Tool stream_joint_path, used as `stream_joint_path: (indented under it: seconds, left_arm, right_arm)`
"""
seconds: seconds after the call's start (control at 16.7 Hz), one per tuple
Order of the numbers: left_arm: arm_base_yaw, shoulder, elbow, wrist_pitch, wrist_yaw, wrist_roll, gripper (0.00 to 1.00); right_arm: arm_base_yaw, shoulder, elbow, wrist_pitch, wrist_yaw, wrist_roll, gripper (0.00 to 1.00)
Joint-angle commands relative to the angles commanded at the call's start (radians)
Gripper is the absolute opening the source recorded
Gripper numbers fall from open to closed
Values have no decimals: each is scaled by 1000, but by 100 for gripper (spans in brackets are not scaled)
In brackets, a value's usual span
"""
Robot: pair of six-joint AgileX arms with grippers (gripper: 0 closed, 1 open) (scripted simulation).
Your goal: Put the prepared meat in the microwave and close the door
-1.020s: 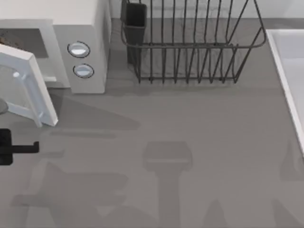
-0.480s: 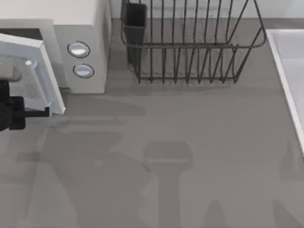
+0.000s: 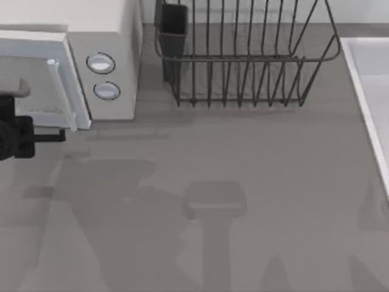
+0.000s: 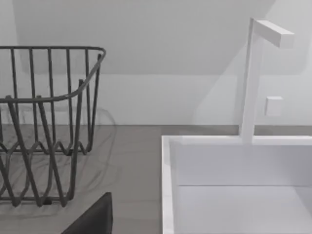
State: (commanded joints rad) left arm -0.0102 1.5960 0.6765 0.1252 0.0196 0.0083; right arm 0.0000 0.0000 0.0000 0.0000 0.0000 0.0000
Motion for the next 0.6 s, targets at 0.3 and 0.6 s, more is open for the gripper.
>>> stream_joint_path:
  seconds: [0.3,0.6]
  left_arm:
    - [-3,219,242,-17,-1,-2,0]
    - [-6,327,359,-27,-1,-3,0]
  right_arm:
    - [0,0,0,0,0,0,100]
    - [0,0,0,0,0,0,100]
